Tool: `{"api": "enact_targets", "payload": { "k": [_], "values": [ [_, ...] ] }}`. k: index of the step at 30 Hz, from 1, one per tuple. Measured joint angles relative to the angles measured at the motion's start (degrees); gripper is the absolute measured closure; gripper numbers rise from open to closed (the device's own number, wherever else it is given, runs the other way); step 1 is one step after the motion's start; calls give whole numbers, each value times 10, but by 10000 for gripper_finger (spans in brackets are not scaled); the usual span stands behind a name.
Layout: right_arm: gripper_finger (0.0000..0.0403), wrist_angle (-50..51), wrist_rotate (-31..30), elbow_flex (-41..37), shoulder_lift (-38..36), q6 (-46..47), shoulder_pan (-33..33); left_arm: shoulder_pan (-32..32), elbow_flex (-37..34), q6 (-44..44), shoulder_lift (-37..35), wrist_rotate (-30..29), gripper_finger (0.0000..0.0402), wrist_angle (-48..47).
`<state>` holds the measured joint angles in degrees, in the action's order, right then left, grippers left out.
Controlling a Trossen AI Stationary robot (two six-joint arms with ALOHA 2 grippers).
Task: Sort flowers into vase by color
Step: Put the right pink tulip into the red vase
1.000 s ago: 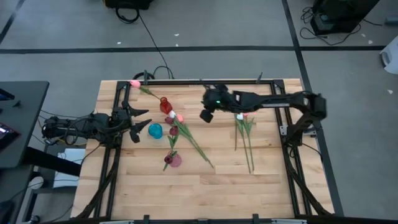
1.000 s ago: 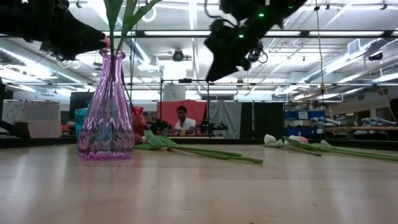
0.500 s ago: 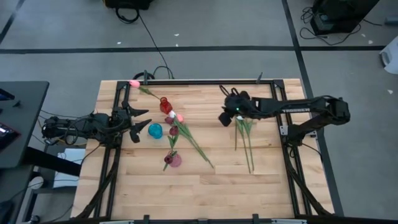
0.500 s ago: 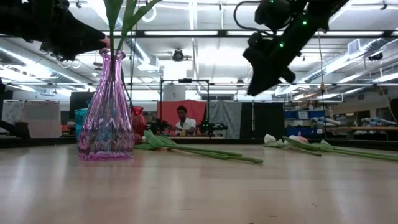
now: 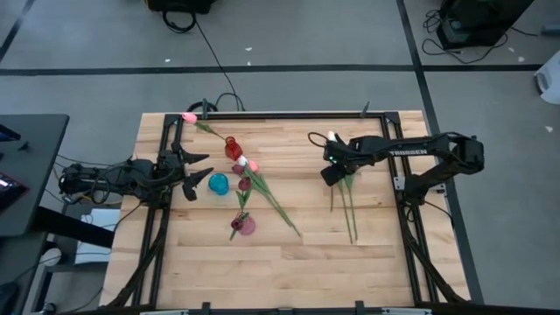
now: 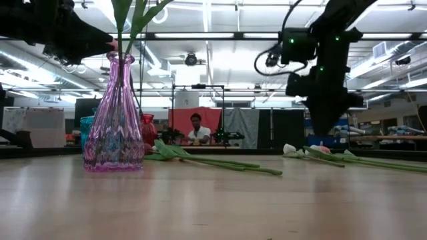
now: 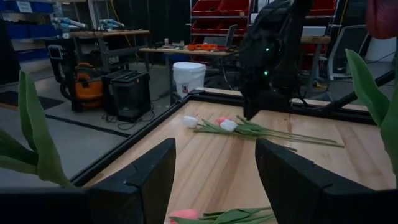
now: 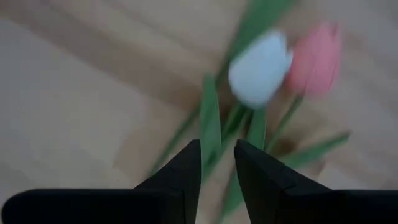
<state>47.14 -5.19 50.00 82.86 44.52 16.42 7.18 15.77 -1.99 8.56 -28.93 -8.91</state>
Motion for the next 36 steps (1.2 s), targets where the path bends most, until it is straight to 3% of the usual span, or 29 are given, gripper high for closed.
{"api": "enact_targets", "payload": {
  "k": [6,14,30,36],
  "values": [
    [291,72,77,0,5,68,-16,0,0,14,0,-12,175,15],
    [291,125,79,0,52,136,-67,0,0,15,0,-12,175,11],
    [294,99,66,1,120,128,-76,0,0,2,0,-10,175,2],
    [335,72,75,1,126,129,-73,0,0,2,0,-10,175,2]
  ]
}}
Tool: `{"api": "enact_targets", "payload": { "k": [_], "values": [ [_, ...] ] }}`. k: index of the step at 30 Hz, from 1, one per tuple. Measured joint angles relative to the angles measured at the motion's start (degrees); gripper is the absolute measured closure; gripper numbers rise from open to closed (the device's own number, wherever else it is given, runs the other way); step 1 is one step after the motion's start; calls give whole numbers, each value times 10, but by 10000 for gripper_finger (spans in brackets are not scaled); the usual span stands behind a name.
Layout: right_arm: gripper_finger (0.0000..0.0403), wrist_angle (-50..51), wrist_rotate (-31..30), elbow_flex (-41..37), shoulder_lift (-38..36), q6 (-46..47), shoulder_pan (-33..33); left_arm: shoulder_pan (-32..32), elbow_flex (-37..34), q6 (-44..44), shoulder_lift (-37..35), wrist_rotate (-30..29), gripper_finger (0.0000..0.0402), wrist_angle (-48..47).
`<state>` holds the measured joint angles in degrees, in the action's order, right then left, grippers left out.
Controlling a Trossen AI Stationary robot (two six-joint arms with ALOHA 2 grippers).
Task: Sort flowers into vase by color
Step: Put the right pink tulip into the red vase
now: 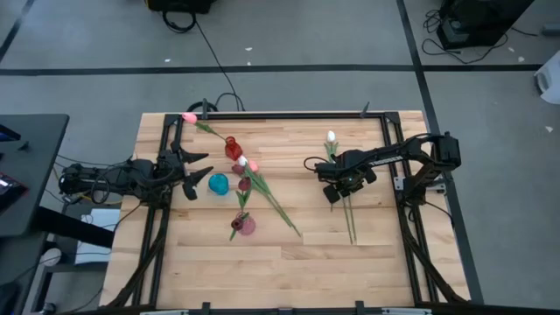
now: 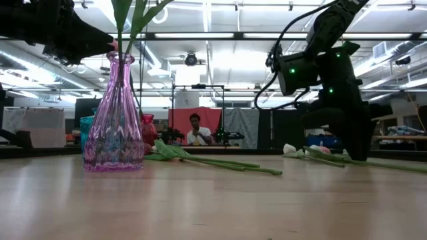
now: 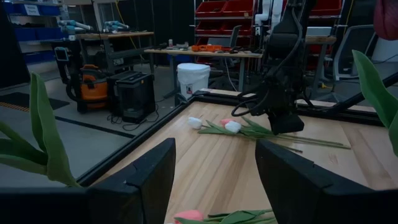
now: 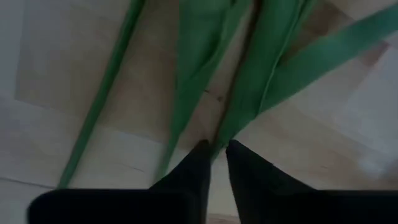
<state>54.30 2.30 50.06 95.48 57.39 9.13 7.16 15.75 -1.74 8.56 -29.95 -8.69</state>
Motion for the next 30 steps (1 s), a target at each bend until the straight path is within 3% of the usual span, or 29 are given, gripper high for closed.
{"api": "enact_targets", "payload": {
  "k": [6,11,21,30],
  "values": [
    [394,-3,3,-7,-5,-2,0,0,0,0,0,0,175,-2],
    [396,21,-10,-4,-20,-25,0,0,0,0,-1,12,175,-3],
    [399,-27,-40,14,-148,-133,-33,0,7,0,-4,38,175,1],
    [382,-24,-42,14,-192,-58,-70,0,7,0,-4,41,175,-1]
  ]
}}
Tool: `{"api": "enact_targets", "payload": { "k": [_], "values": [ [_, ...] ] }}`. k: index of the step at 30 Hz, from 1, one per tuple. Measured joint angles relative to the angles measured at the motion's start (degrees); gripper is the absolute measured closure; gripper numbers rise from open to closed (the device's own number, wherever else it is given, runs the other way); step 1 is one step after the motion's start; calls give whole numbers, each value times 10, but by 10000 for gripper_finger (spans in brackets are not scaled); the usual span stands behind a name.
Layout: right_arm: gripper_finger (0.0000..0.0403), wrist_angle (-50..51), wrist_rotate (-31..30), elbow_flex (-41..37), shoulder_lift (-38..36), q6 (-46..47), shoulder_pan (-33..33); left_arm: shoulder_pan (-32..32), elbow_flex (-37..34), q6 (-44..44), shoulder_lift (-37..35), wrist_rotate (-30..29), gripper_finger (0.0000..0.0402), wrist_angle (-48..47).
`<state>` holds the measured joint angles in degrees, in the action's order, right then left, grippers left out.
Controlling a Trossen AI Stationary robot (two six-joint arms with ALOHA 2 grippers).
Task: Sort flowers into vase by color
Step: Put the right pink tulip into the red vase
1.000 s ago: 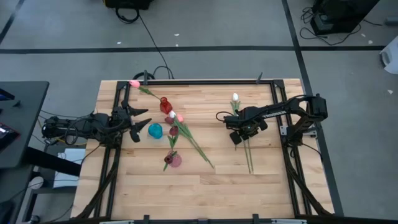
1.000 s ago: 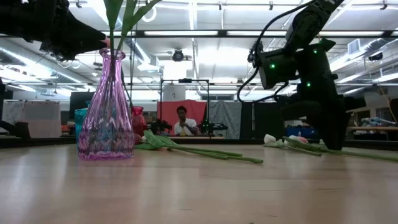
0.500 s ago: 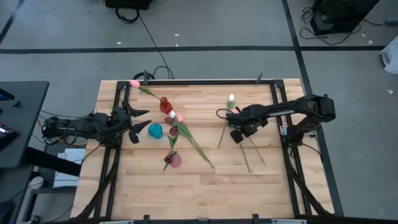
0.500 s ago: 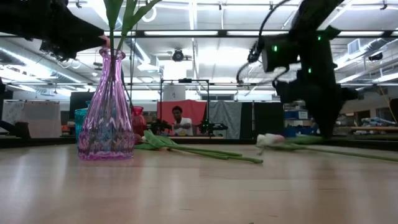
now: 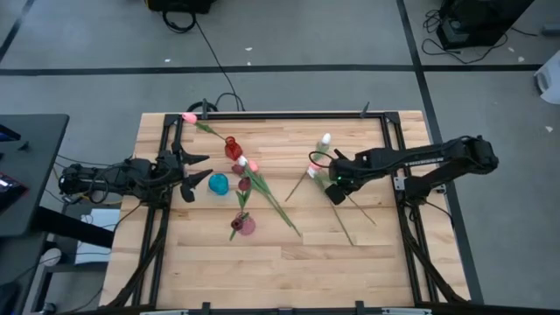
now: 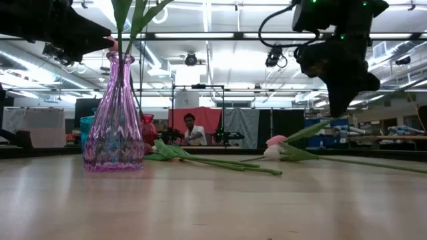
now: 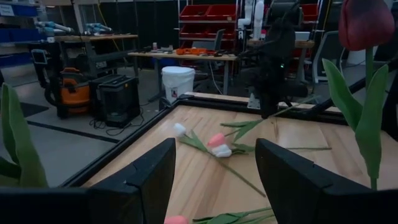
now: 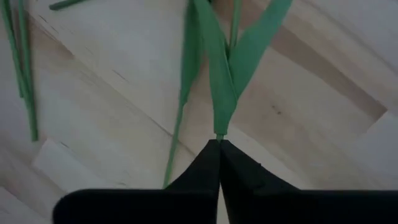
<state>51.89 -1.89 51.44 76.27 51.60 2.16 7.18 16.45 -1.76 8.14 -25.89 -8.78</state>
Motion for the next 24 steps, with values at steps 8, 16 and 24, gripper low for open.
{"api": "enact_targets", "payload": {
  "k": [8,16,24],
  "values": [
    [320,-1,10,-2,93,13,-17,0,0,0,0,0,175,0],
    [306,-4,70,-2,172,-2,-1,0,0,0,0,0,175,-3],
    [306,-22,86,-2,184,-7,9,0,0,0,0,0,175,-3]
  ]
}}
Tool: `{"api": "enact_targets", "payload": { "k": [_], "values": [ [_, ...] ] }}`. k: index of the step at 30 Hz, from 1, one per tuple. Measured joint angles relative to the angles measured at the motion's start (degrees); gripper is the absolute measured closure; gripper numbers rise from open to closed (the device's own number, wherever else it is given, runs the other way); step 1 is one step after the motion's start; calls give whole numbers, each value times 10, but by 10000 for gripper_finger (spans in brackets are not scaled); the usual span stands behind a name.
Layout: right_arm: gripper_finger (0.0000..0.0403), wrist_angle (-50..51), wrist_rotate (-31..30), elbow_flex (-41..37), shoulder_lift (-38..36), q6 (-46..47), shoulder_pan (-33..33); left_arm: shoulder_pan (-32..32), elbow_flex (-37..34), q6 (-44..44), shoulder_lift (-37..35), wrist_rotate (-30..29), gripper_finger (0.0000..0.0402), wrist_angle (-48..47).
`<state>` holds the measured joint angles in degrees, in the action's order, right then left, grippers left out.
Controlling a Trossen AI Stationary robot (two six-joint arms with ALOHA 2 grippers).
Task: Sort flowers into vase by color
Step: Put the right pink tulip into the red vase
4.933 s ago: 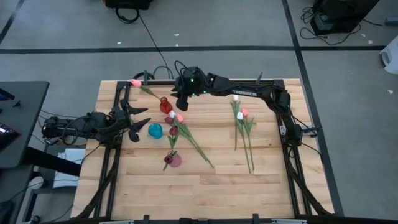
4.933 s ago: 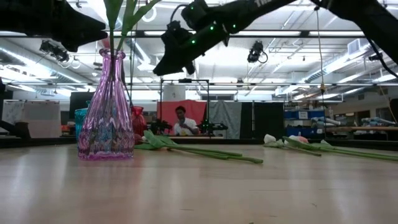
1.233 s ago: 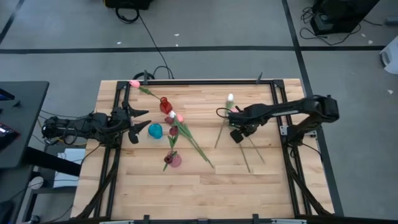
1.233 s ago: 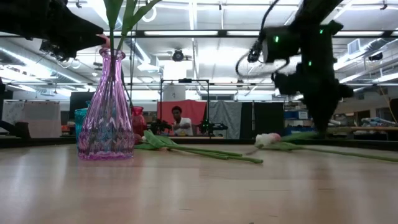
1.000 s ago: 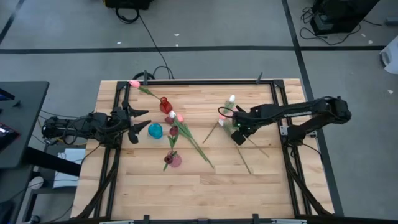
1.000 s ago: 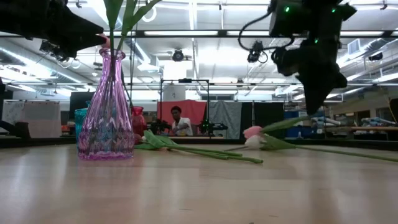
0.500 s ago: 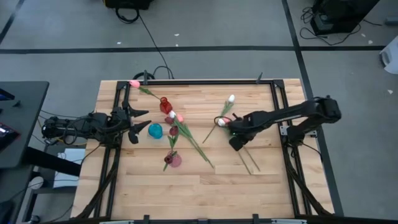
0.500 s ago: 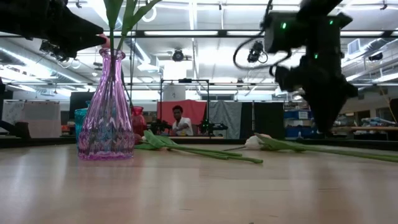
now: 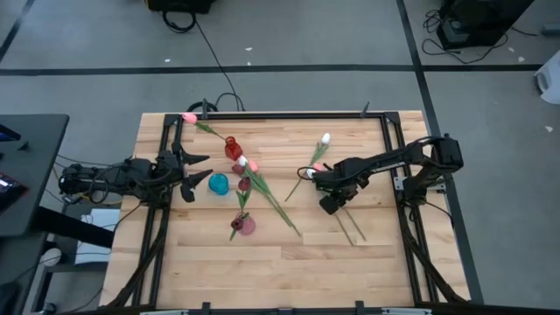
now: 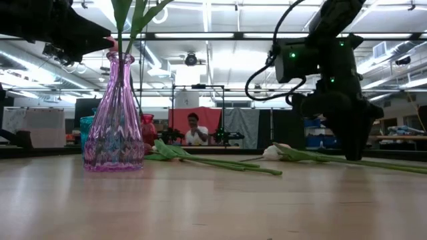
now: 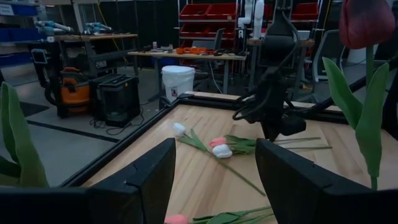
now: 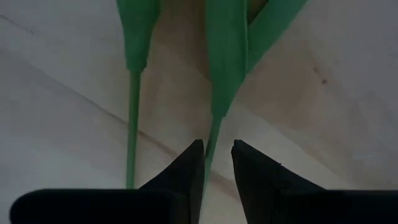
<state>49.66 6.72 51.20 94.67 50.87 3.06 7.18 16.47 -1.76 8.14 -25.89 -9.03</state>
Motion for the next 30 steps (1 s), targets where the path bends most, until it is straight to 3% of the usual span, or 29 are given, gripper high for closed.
{"api": "enact_targets", "payload": {
  "k": [8,23,30],
  "values": [
    [306,-7,13,2,-22,5,1,0,0,0,0,0,175,-2],
    [306,-35,-58,-18,-19,17,1,0,0,0,0,0,175,-2],
    [343,-91,-56,-40,-21,21,1,0,0,0,0,0,175,-2]
  ]
}}
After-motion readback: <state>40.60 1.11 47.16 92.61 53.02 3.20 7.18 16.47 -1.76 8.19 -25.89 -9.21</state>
